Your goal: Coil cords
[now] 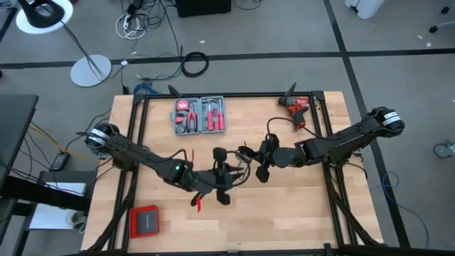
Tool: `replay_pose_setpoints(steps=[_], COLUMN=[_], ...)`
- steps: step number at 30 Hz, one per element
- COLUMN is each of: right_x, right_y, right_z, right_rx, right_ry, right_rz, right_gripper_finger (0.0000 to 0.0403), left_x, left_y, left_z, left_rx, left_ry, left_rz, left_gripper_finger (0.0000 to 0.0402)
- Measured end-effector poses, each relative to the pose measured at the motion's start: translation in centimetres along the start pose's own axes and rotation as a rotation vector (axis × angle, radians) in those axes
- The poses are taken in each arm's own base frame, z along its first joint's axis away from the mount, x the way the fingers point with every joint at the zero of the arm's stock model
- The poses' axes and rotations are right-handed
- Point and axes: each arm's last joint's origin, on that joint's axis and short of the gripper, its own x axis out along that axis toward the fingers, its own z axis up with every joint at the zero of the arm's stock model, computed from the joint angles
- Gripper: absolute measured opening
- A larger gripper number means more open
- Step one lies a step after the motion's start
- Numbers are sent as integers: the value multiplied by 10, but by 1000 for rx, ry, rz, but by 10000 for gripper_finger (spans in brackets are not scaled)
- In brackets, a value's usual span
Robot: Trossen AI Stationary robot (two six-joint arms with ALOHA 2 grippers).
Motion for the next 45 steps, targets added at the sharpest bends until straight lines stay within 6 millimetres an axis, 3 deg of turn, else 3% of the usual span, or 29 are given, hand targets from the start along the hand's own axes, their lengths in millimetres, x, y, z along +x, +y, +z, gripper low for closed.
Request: replay_pose_setpoints(steps=[10, 17, 23, 35, 45], right_x=[0, 0, 0, 0, 0], right_y=[0, 0, 0, 0, 1], right_z=[0, 1, 1, 2, 3], right_rx=[2, 0, -5, -3, 0], right_ry=[-7, -14, -18, -24, -28], right_rz=[-9, -9, -8, -4, -2], right_gripper_finger=[0, 0, 0, 0, 0], left_x=[-2, 21, 42, 50, 52], left_y=[-27, -41, -54, -58, -56], left_z=[-36, -78, -106, -113, -105], left_rx=[-252, -431, -441, -433, -486], left_ry=[127, 196, 291, 275, 195], left_rz=[-192, -132, -100, 33, 58], left_gripper_finger=[72, 72, 90, 185, 193])
